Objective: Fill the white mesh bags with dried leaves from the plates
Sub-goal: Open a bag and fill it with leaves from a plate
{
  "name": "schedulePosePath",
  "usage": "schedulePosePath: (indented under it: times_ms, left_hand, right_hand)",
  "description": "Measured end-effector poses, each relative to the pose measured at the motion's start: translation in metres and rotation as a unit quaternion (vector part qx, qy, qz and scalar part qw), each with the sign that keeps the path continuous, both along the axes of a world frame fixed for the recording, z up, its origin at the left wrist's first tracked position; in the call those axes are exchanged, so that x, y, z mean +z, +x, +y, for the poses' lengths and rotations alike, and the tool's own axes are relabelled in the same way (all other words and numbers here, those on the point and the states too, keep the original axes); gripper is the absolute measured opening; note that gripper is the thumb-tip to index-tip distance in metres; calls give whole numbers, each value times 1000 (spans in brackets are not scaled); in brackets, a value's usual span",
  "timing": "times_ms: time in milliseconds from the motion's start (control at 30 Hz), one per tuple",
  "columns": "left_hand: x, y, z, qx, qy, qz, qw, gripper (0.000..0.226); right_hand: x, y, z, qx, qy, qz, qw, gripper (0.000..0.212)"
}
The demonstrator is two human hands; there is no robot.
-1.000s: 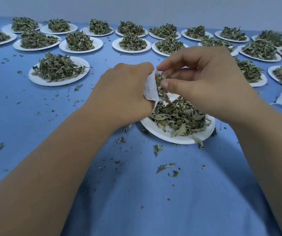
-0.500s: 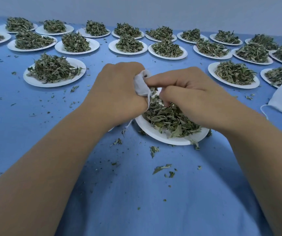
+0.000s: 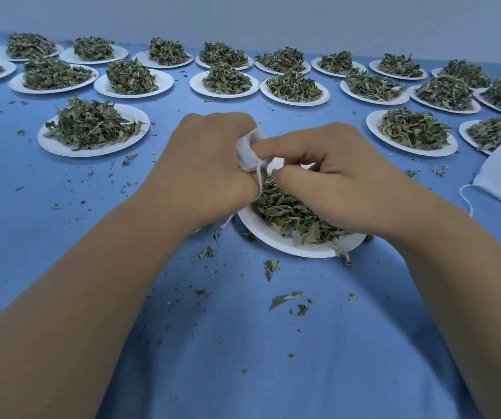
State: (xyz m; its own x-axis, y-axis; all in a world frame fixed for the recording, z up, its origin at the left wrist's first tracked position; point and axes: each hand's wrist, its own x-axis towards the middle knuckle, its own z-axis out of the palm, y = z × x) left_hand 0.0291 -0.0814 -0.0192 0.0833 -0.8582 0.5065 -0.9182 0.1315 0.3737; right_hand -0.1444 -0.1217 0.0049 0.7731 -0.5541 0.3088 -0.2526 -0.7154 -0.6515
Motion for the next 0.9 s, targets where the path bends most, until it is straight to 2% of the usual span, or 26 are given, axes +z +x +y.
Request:
schedulePosePath:
  times_ms: [200,333,400,433,500,567,633,667,733,800,867,900]
  left_hand:
    - [4,4,2,20,-9,-5,1000,24]
    - [6,-3,7,-15,2,7,1000,6]
    - [6,-5,7,-25,-3,-2,1000,14]
    - [6,-3,7,-16,-7,-1,1000,14]
    - [6,4,6,4,-12,28,1000,12]
    - [6,10,8,17,-6,79,997,11]
    - [6,16,8,24,7,118,993,15]
    - [6,19,7,27,22,127,991,19]
    - [5,25,8,26,67,124,990,26]
    - [6,31,12,1,125,115,986,31]
    - [5,36,16,-30,169,120,978,27]
    - [4,38,16,-37,179,122,976,25]
  right_hand:
    - [2,-8,-4,-55,-37,-50,997,45]
    - [1,2,-3,10,-32,66,997,23]
    - [1,6,-2,21,-39,85,995,24]
    - [3,5,-2,16,-30,75,997,28]
    - [7,-4,-6,-20,-13,-1,1000,44]
    - [10,-19,-11,-62,-43,-56,996,39]
    - [9,-30,-14,-72,-86,-8,994,26]
    - [7,-33,-14,-63,-91,47,993,29]
    - [-2,-35,-13,-27,-113,158,981,54]
    - [-12,-28,-12,1,-142,241,960,70]
    - [-19,-20,-13,16,-148,253,956,70]
    - [-21,-17,-14,26,-145,238,960,64]
